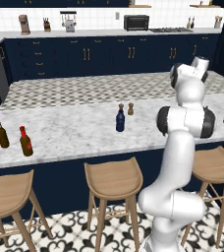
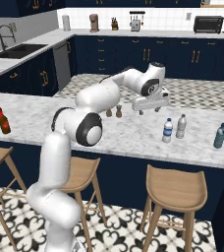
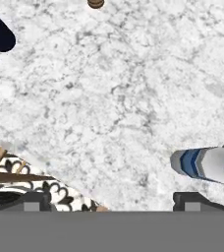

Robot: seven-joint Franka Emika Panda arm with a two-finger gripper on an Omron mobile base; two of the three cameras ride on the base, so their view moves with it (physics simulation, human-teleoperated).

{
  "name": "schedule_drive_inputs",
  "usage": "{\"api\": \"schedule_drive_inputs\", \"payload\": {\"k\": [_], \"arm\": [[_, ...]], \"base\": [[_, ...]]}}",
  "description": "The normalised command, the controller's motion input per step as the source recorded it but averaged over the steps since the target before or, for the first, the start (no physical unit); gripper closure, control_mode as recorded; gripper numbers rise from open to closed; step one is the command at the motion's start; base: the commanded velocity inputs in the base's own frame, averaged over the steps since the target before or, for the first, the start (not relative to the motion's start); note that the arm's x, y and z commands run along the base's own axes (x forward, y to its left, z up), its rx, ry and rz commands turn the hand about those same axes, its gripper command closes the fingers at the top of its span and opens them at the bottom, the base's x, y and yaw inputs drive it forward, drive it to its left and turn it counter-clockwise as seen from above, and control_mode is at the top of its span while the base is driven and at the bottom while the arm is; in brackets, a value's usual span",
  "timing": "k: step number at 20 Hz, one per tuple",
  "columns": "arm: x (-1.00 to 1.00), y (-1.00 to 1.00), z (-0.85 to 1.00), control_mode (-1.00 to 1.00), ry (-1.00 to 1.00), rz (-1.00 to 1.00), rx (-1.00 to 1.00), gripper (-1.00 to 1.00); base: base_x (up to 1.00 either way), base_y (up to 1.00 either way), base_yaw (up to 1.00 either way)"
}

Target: Move the plastic bottles in the middle to the plastics group, and the glass bottles in the middle to the glass group.

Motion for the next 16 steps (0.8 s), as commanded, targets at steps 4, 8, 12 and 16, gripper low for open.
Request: {"api": "schedule_drive_inputs", "payload": {"k": [4,8,12,16], "arm": [[-0.48,1.00,0.00,-1.00,-0.21,0.08,0.00,-1.00],[-0.48,1.00,0.00,-1.00,-0.15,0.12,0.00,-1.00],[-0.49,1.00,0.00,-1.00,-0.09,0.14,0.00,-1.00],[-0.08,1.00,0.16,-1.00,-0.17,0.04,0.00,-1.00]], "base": [[0.00,0.00,0.00],[0.00,0.00,0.00],[0.00,0.00,0.00],[0.00,0.00,0.00]]}}
